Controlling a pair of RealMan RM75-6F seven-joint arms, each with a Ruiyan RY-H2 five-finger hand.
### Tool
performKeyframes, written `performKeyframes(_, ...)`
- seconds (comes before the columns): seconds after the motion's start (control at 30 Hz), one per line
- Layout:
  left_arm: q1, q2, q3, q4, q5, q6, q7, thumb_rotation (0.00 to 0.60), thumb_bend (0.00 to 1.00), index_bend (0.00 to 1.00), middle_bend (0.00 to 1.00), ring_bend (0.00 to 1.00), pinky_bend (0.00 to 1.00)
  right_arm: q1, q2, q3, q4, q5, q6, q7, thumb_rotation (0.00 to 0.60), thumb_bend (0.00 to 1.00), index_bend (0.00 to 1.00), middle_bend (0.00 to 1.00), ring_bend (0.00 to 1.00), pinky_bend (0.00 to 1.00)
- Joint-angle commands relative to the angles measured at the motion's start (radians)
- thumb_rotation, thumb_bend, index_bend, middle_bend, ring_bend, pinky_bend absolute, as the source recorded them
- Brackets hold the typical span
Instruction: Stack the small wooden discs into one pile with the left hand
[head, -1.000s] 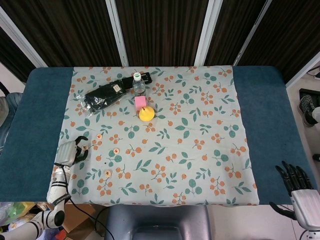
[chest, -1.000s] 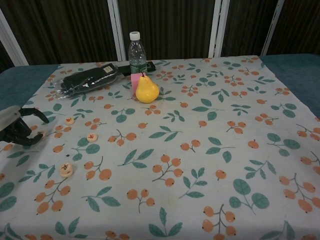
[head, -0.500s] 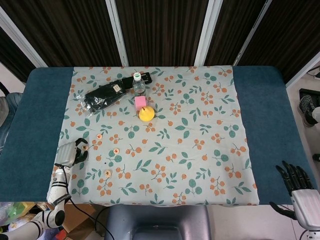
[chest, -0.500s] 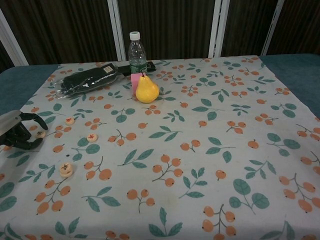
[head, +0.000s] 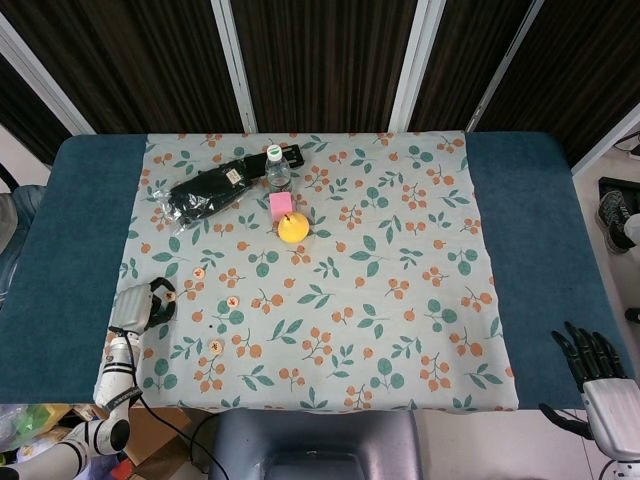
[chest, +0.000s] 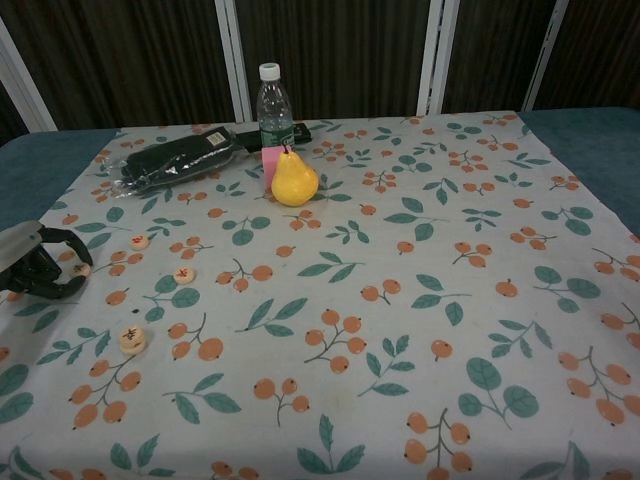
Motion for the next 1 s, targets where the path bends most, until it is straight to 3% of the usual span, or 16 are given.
performKeyframes(0.03,0.000,0.001,0.000,-0.001,0.001,0.000,-0.002,0.600,0.41,0.50,1.00,1.00,1.00,0.000,0.000,0.000,0.000,-0.001,0.000,0.000,0.600,0.10,0.00,0.00,0.00,0.00)
performKeyframes(0.27,0.014,0.039,0.000,-0.083,0.034,0.061,-0.020,0.600,0.41,0.51,1.00,1.00,1.00,0.000,-0.002,-0.002,0.001,-0.005,0.001,-0.003,0.600,0.10,0.00,0.00,0.00,0.00)
performKeyframes(0.43,0.044,0.110,0.031,-0.266,0.106,0.148,-0.022,0.600,0.41,0.51,1.00,1.00,1.00,0.000,-0.003,-0.004,0.001,-0.008,0.000,-0.008,0.600,0.10,0.00,0.00,0.00,0.00)
performKeyframes(0.6,0.073,0.179,0.102,-0.452,0.205,0.216,0.024,0.600,0.41,0.51,1.00,1.00,1.00,0.001,-0.004,-0.006,0.000,-0.013,-0.002,-0.012,0.600,0.10,0.00,0.00,0.00,0.00)
performKeyframes(0.8,0.087,0.194,0.151,-0.543,0.265,0.252,0.077,0.600,0.41,0.50,1.00,1.00,1.00,0.002,-0.004,-0.009,0.003,-0.019,-0.004,-0.011,0.600,0.10,0.00,0.00,0.00,0.00)
performKeyframes(1.0,0.085,0.180,0.166,-0.551,0.252,0.226,0.111,0.600,0.41,0.50,1.00,1.00,1.00,0.003,-0.002,-0.011,0.005,-0.022,-0.002,-0.005,0.600,0.10,0.00,0.00,0.00,0.00)
